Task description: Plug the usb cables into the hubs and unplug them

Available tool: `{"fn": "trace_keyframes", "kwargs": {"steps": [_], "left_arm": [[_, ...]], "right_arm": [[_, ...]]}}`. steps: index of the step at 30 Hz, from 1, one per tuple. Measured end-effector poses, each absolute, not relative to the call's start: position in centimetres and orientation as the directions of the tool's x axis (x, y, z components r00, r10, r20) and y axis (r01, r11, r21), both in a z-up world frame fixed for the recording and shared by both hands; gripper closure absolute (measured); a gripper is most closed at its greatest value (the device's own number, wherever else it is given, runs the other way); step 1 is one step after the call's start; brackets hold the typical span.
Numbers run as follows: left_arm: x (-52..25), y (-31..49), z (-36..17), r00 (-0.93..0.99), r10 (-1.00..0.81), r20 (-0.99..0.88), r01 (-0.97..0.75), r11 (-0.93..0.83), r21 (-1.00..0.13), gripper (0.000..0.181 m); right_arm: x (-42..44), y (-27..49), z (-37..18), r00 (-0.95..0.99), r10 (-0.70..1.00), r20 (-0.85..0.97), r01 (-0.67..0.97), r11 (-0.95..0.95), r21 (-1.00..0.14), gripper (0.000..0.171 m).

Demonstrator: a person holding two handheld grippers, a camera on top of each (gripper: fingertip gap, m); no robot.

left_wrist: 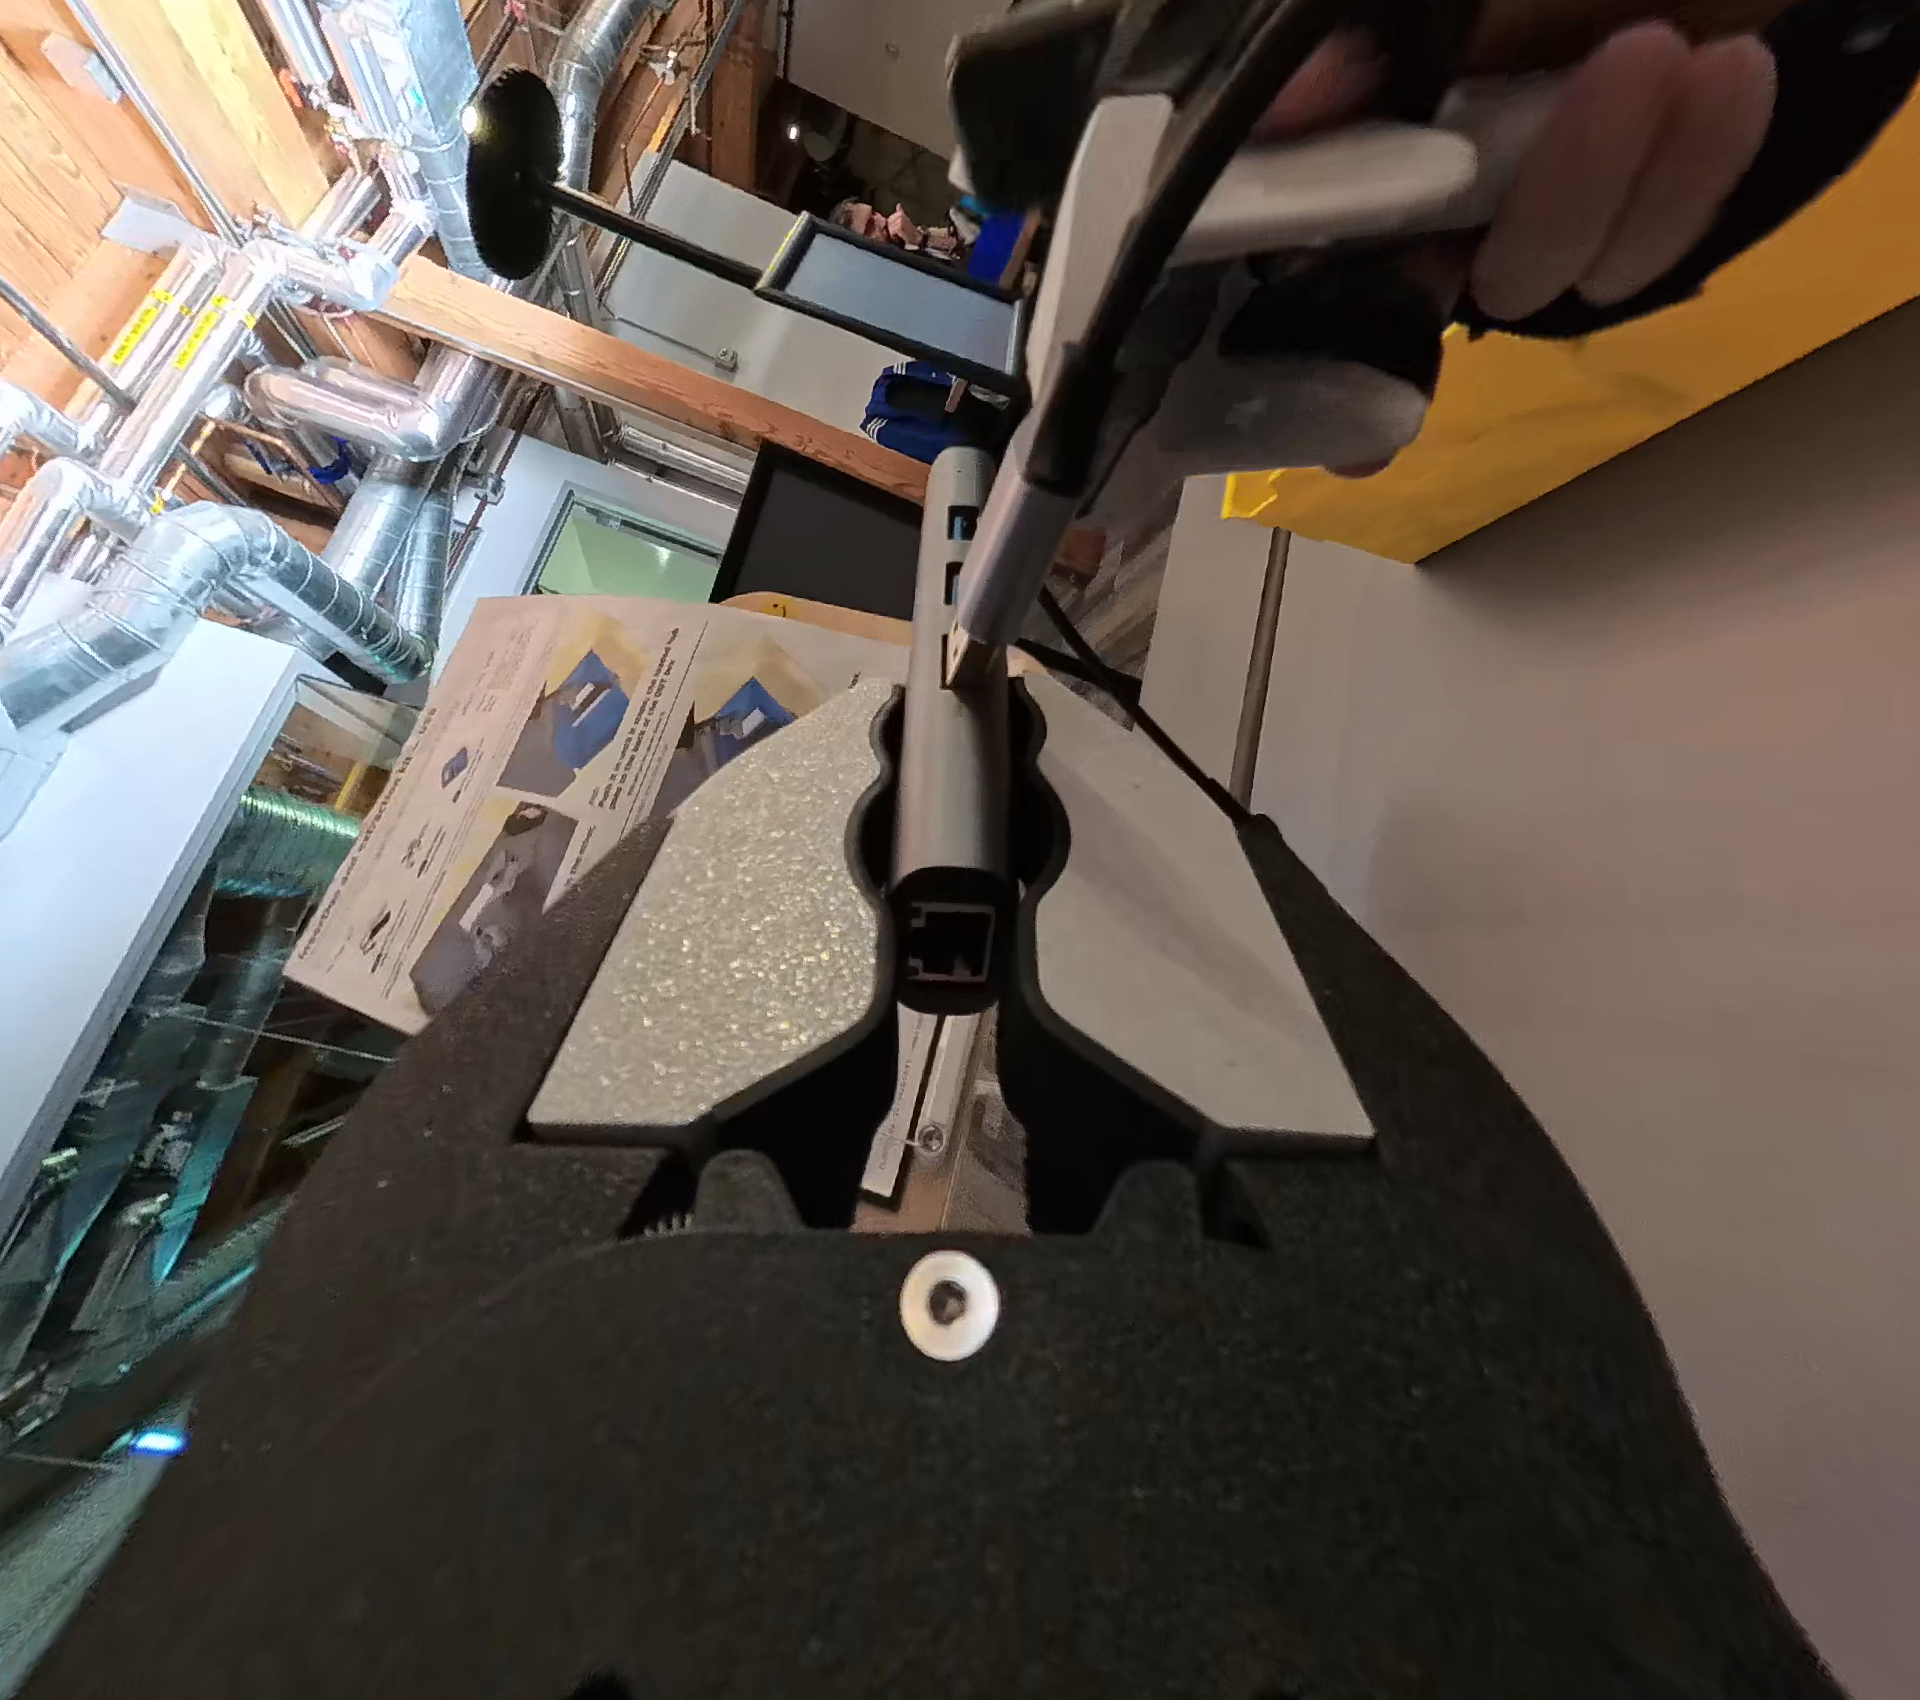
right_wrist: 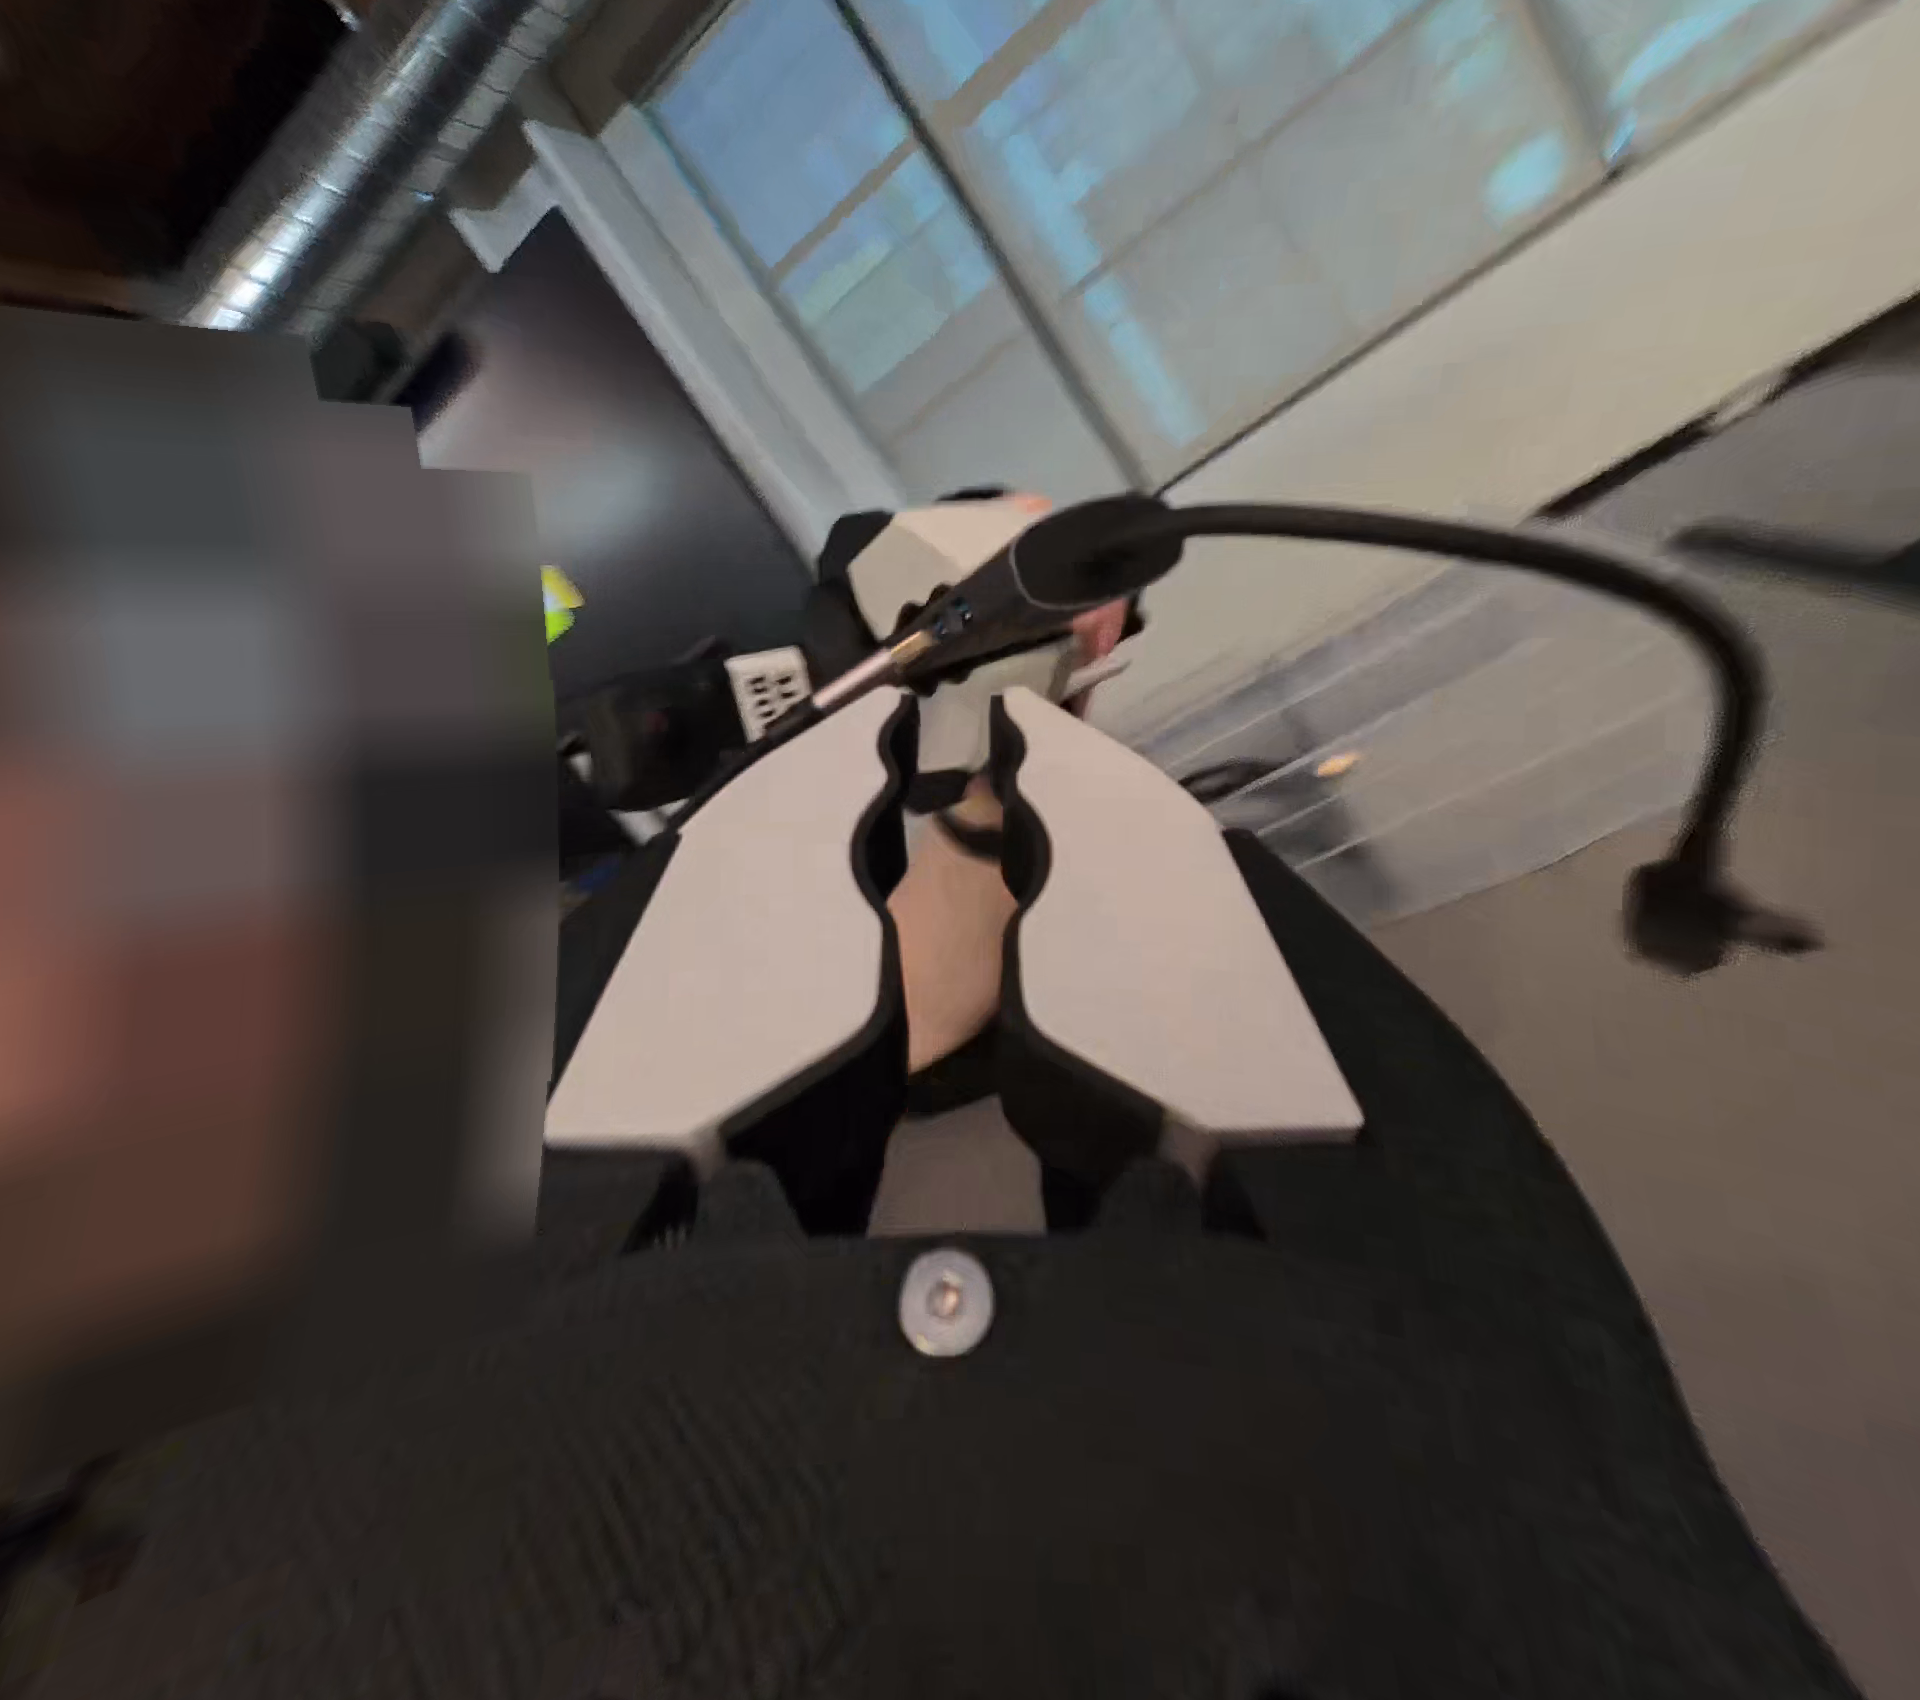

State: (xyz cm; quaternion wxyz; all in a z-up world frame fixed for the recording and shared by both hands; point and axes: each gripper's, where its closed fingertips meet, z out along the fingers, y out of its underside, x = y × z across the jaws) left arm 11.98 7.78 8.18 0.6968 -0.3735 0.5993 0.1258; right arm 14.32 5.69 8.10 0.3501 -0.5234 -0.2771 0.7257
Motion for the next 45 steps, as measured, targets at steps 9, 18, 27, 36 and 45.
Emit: {"fn": "trace_keyframes", "kwargs": {"steps": [9,18,27,36,45], "left_arm": [[10.5,9.4,8.7,0.315,-0.283,-0.906,-0.658,0.622,-0.424,0.165],[9.9,9.7,9.5,0.385,-0.322,-0.865,-0.635,0.588,-0.502,0.165],[9.8,10.6,9.1,0.424,-0.328,-0.844,-0.651,0.537,-0.536,0.165],[10.5,10.9,8.3,0.423,-0.330,-0.844,-0.670,0.514,-0.536,0.165],[11.3,10.8,7.8,0.396,-0.301,-0.867,-0.716,0.489,-0.497,0.165]], "right_arm": [[13.9,6.5,7.7,0.236,0.967,-0.101,-0.359,-0.010,-0.933,0.154],[12.4,5.7,7.3,0.302,0.953,-0.024,-0.384,0.098,-0.918,0.127],[12.7,3.9,8.8,0.435,0.892,0.124,-0.399,0.314,-0.861,0.122],[13.3,4.9,9.4,0.623,0.766,0.157,-0.273,0.401,-0.875,0.122],[13.4,5.2,9.8,0.663,0.723,0.193,-0.193,0.415,-0.889,0.128]]}}
